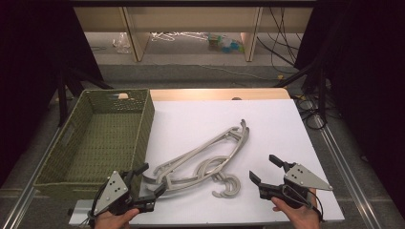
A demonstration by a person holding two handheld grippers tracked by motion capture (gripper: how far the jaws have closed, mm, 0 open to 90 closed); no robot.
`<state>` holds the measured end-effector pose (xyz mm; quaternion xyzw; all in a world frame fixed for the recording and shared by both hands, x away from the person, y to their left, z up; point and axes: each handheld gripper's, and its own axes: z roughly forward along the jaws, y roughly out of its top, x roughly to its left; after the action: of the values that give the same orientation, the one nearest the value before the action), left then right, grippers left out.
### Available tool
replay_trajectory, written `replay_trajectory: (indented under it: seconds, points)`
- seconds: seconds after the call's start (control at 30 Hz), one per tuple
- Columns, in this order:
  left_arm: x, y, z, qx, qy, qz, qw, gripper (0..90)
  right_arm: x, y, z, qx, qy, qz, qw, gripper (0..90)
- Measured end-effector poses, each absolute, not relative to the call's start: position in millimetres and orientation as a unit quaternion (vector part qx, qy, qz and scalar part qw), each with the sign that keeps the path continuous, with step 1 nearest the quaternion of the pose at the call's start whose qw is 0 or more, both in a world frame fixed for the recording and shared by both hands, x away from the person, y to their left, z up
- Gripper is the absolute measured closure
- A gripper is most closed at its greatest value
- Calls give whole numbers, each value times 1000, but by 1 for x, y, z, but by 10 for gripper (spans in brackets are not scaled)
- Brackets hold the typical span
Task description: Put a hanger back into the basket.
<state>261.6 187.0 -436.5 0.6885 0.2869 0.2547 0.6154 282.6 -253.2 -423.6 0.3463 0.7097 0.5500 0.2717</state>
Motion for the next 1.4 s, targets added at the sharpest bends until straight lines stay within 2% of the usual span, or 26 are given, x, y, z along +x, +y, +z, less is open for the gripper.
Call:
replay_trajectory:
  seconds: [0.43,0.53,0.63,0.7,0.9,0.93,0.97,1.2,1.4]
  points:
    - [261,174,-441,710,278,242,600,156,283,-252,-424,349,708,549,275,160]
    - [266,164,-443,727,270,239,585,159,284,-253,-425,348,712,548,269,160]
    - [272,146,-448,766,260,225,543,166,284,-253,-425,347,712,549,267,160]
    - [275,138,-450,790,252,205,520,207,285,-252,-426,347,708,554,269,160]
    - [284,111,-454,840,221,194,457,270,285,-252,-425,349,711,549,268,161]
    - [289,100,-455,861,199,183,430,319,285,-252,-425,349,710,550,269,161]
    - [291,94,-456,871,193,185,412,328,285,-252,-425,349,711,549,268,161]
    - [312,77,-464,895,208,173,354,387,285,-253,-426,346,714,549,262,163]
    - [327,66,-471,906,218,148,330,512,286,-251,-427,343,711,556,262,167]
